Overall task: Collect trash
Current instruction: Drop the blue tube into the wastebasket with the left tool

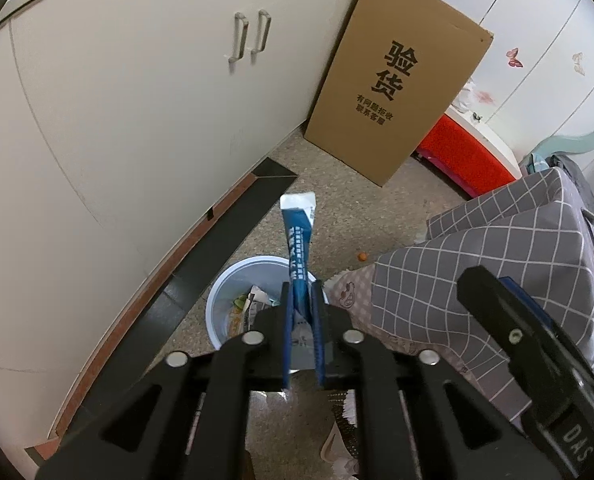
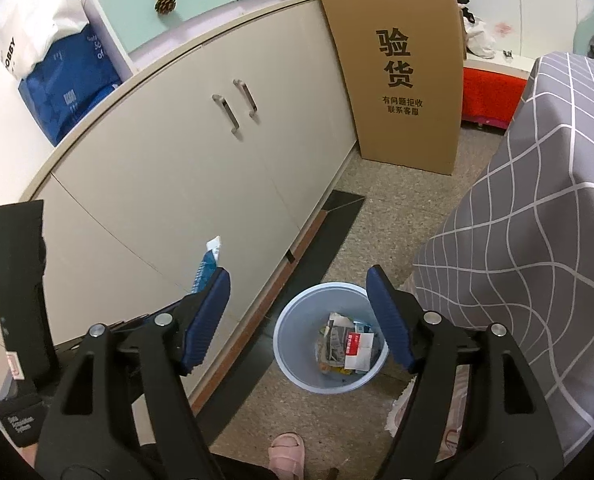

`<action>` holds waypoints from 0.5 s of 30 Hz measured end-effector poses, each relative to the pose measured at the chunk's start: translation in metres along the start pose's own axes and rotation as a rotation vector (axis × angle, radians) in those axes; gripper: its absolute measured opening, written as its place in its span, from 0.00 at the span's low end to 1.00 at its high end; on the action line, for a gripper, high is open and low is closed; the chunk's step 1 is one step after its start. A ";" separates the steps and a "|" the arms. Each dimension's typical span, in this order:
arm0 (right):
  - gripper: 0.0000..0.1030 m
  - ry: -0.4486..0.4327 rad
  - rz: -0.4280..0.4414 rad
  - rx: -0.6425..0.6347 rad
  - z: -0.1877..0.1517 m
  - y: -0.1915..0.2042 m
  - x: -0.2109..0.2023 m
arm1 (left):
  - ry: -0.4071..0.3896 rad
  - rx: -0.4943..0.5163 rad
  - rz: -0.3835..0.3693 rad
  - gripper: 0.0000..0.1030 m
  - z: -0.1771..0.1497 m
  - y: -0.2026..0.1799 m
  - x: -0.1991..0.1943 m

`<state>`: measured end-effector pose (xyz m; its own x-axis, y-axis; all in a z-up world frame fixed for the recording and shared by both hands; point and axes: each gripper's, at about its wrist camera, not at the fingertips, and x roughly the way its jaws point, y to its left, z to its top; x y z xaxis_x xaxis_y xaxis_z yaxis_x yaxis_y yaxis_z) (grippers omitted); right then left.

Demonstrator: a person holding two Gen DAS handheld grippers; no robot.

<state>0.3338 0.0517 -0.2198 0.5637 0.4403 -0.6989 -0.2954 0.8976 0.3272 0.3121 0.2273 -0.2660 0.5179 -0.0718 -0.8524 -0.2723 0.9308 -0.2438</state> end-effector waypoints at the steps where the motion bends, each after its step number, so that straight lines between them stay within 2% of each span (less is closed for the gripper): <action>1: 0.68 -0.001 0.000 0.003 0.000 -0.001 -0.001 | 0.011 0.009 0.013 0.54 0.000 -0.001 0.002; 2: 0.69 0.000 0.002 0.005 0.000 -0.001 -0.002 | 0.010 0.019 0.033 0.66 0.000 -0.002 0.003; 3: 0.69 0.003 0.004 0.008 0.000 -0.002 -0.002 | -0.016 0.024 0.049 0.70 -0.002 -0.001 0.000; 5: 0.69 0.010 0.006 0.006 -0.001 -0.002 -0.003 | -0.028 0.016 0.069 0.70 -0.004 0.001 -0.002; 8: 0.69 0.016 0.010 0.007 -0.003 0.000 -0.005 | -0.013 -0.022 0.061 0.70 -0.007 0.009 -0.004; 15: 0.69 0.003 0.046 -0.002 0.000 0.011 -0.026 | -0.056 -0.046 0.067 0.70 -0.009 0.010 -0.029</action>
<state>0.3161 0.0499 -0.1980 0.5470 0.4806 -0.6855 -0.3221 0.8766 0.3576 0.2872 0.2350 -0.2480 0.5413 0.0118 -0.8407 -0.3443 0.9153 -0.2088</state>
